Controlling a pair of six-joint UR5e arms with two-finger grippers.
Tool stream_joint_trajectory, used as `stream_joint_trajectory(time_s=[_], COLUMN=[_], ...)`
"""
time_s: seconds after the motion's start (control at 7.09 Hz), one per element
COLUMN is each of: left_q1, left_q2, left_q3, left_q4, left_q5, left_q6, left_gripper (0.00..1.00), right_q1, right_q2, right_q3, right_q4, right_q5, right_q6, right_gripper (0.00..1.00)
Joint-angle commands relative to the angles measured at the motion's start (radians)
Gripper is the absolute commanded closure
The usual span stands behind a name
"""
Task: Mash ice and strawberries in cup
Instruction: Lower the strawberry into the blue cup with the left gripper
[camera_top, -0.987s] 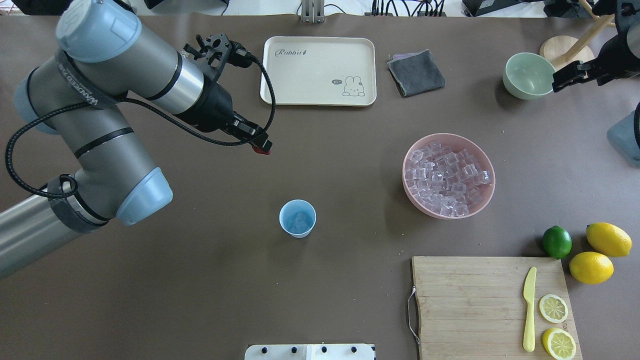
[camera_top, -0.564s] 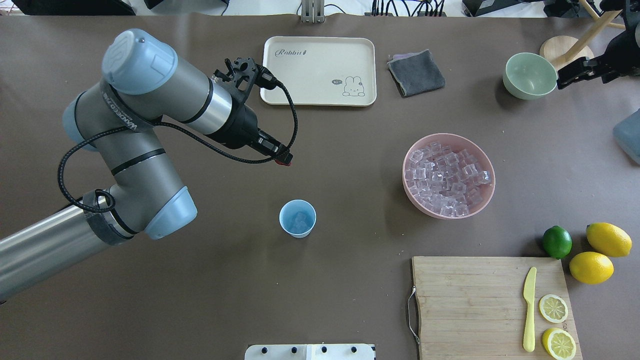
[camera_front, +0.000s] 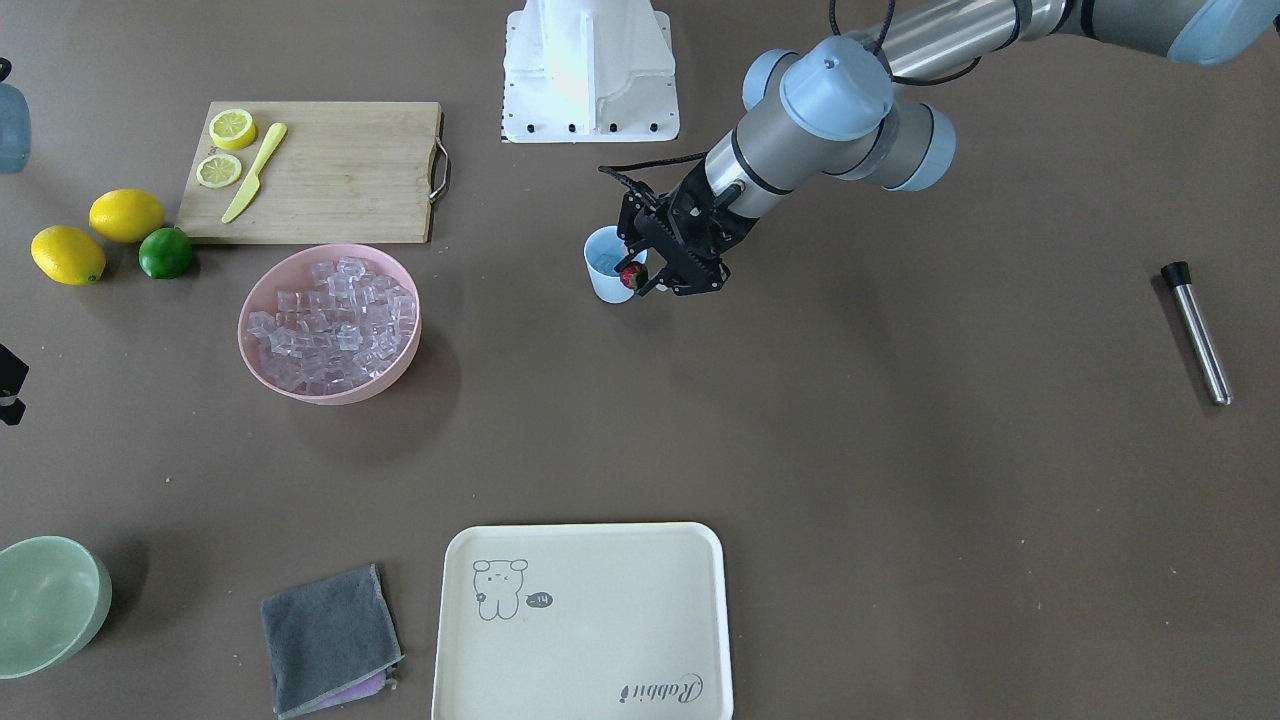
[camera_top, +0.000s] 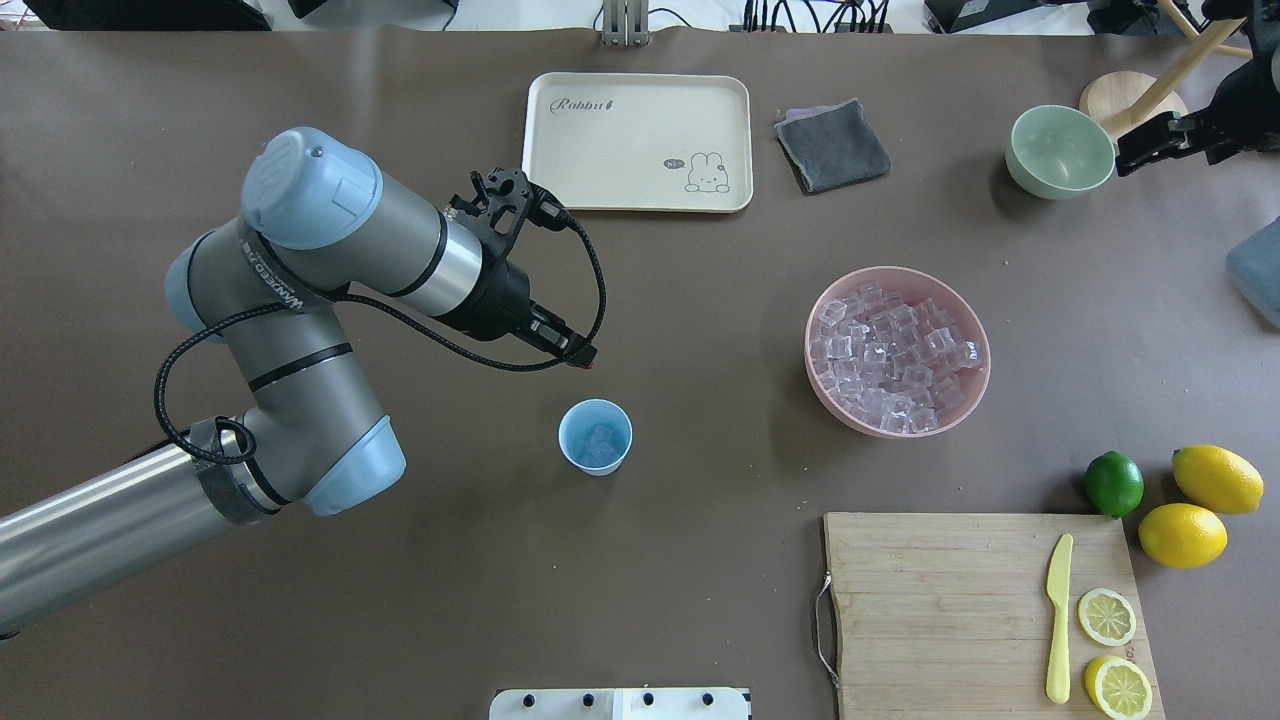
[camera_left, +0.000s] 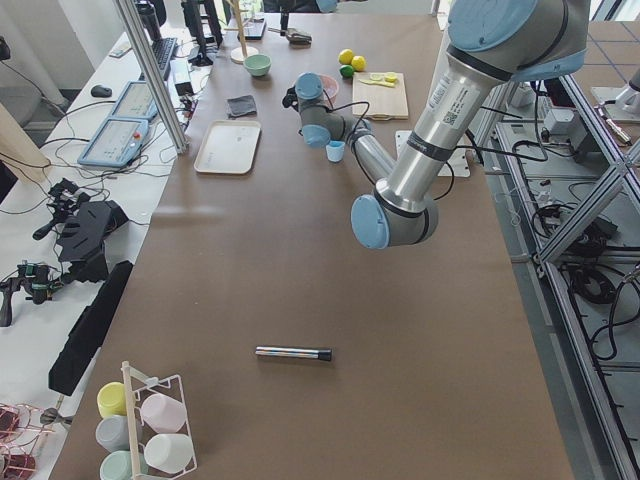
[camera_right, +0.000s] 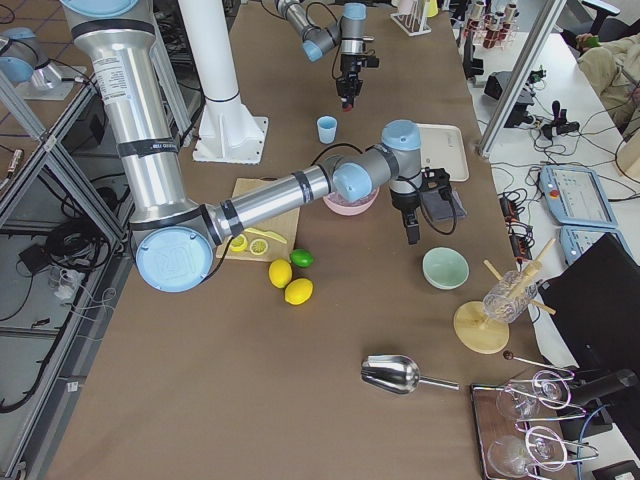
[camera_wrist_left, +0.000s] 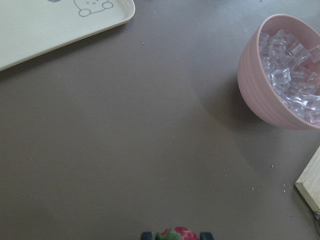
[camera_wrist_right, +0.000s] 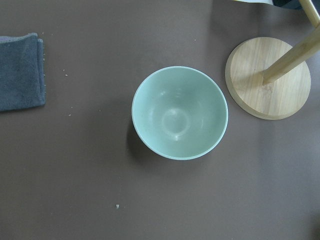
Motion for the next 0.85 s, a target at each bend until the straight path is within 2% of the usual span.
stream_joint_trajectory(time_s=[0.0, 0.7], left_q1=[0.026, 0.036], left_q2=[0.019, 0.027], left_q3=[-0.001, -0.047], left_q4=[-0.042, -0.045], left_q5=[0.000, -0.001], left_q6=[-0.011, -0.016], left_gripper=[1.00, 1.00], right_q1=[0.000, 0.001], right_q2=[0.002, 0.006], right_q3=[0.001, 0.004], right_q4=[0.001, 0.004], right_q5=[-0.002, -0.005], right_q6=[0.001, 0.001], right_gripper=[0.00, 0.00])
